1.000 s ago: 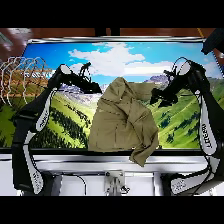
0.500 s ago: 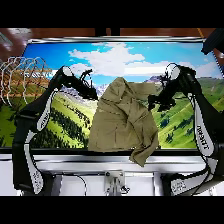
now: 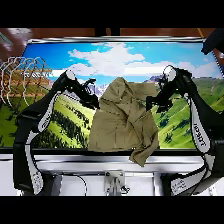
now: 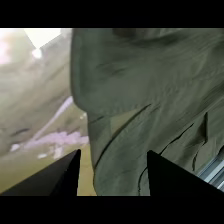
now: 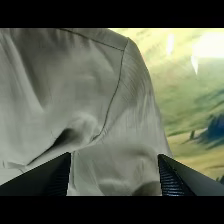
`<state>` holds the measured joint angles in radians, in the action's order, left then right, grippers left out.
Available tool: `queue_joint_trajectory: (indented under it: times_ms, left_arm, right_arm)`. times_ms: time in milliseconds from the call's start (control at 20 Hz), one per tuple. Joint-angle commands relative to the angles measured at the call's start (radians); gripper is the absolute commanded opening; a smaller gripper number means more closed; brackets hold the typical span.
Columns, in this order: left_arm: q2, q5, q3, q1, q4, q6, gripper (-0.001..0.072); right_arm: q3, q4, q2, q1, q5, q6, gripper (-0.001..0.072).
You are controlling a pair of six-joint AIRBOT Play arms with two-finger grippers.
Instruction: Fold the shirts.
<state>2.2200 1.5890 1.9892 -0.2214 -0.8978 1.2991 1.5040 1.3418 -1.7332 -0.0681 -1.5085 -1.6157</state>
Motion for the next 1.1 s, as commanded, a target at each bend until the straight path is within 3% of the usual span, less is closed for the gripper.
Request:
queue_joint_trajectory:
  times_ms: [0, 50, 150, 350, 800, 850, 900, 950, 1000, 1050]
  left_arm:
    - [0.001, 0.014, -0.007, -0.025, -0.004, 0.016, 0.0483]
    - [0.001, 0.021, -0.007, -0.031, -0.005, 0.016, 0.0416]
    - [0.001, 0.039, -0.007, -0.04, -0.023, 0.025, 0.0369]
    - [0.001, 0.051, -0.007, -0.051, -0.061, 0.034, 0.0067]
    - [-0.002, 0.119, -0.007, -0.037, -0.068, 0.022, 0.0058]
    - [-0.002, 0.126, -0.007, -0.037, -0.068, 0.022, 0.0058]
    - [-0.002, 0.134, -0.007, -0.037, -0.068, 0.022, 0.0058]
    - [-0.003, 0.145, -0.007, -0.037, -0.068, 0.021, 0.0058]
    - [-0.004, 0.155, -0.008, -0.036, -0.068, 0.019, 0.0058]
    - [-0.007, 0.162, -0.009, -0.037, -0.068, 0.02, 0.0057]
  right_arm:
    - [0.0, -0.007, -0.009, 0.001, 0.015, 0.0, 0.0655]
    - [0.0, -0.007, -0.009, 0.0, 0.016, 0.0, 0.0655]
    - [0.0, -0.007, -0.009, 0.0, 0.018, 0.001, 0.0655]
    - [0.0, -0.007, -0.009, 0.0, 0.03, -0.005, 0.0655]
    - [-0.008, -0.016, -0.116, -0.009, 0.176, -0.075, 0.0652]
    - [-0.008, -0.045, -0.122, -0.009, 0.202, -0.075, 0.0547]
    - [-0.008, -0.067, -0.124, -0.009, 0.219, -0.075, 0.038]
    - [-0.008, -0.08, -0.123, -0.009, 0.231, -0.075, 0.0134]
    - [-0.002, -0.085, -0.122, -0.009, 0.238, -0.074, 0.0082]
    - [0.011, -0.084, -0.118, -0.009, 0.245, -0.061, 0.0081]
